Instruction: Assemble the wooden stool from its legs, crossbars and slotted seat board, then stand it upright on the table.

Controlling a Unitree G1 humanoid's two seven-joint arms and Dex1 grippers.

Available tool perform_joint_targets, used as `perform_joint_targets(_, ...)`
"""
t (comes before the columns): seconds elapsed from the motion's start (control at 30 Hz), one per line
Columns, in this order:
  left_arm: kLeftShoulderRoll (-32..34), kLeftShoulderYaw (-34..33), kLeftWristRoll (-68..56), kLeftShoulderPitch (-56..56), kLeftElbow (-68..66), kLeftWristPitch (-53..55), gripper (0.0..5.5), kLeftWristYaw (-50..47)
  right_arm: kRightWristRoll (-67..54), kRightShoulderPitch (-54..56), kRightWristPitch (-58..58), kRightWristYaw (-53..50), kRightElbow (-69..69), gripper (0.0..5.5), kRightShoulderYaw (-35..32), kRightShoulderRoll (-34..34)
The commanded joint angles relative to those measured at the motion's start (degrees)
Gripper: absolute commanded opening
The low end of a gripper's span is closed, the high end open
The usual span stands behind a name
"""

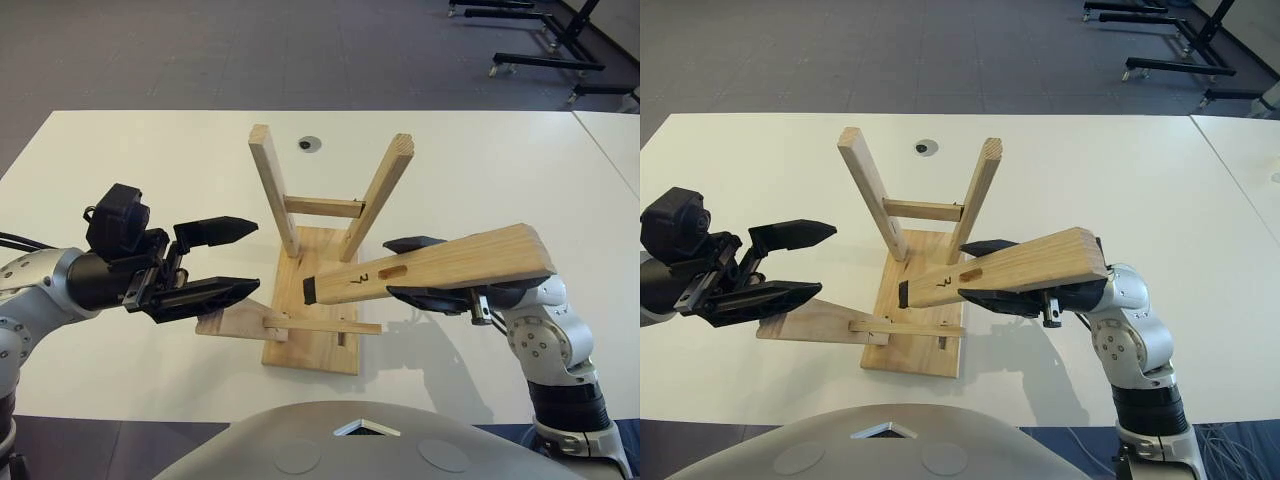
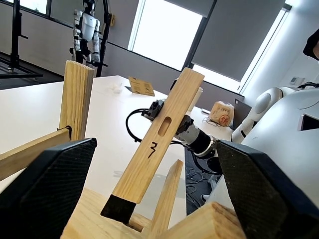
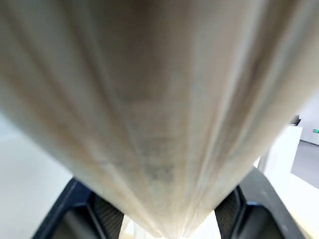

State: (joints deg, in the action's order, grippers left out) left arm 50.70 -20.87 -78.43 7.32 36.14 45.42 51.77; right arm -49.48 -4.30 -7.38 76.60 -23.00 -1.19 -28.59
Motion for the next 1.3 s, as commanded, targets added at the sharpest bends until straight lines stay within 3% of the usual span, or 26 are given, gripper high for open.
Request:
perform_joint_targets(0.03,-0.79,0.18,1.98,2.78,2.05,-0.25,4.35,-1.74,0.58,1.00,-1.08,3.53,1.53,2.05,-3.34,-5.40)
perform_joint_targets(0.37,-1.78,-0.95,1.62,6.11,4.05,-2.19,4.35,-3.79,-2.67,-4.74,-4.05,5.41,-2.18,2.05,-10.75,-11.14)
perform_joint_targets(0.83,-1.82,1.09,1.95,4.88,4.15,-3.42,4.35,-4.87,6.49,-9.96,4.27,7.24,0.01,2.05,-4.80,-6.43)
perform_joint_targets(1.3,-1.99,1.96,2.54,4.37,4.22,-4.21,4.35,-4.98,9.62,-10.42,8.26,8.45,3.23,2.05,-2.73,-6.92)
